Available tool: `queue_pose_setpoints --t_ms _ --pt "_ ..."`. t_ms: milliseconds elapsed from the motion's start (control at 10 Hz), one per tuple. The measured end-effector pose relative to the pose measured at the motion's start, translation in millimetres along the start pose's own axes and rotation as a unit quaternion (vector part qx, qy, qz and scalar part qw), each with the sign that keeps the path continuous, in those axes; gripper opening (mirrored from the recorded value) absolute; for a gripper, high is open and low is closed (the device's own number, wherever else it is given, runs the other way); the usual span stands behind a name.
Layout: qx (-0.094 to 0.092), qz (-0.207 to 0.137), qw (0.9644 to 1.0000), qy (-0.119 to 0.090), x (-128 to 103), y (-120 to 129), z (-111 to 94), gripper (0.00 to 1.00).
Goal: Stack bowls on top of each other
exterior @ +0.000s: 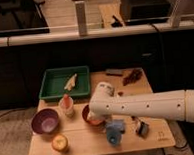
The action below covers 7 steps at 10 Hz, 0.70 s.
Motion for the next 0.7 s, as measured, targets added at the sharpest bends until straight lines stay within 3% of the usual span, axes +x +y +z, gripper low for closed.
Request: queue_pose_setpoints --t_ms 700 --pt "0.01 -0.004 0.9998 -0.018 -3.7 1.5 16.5 0.8"
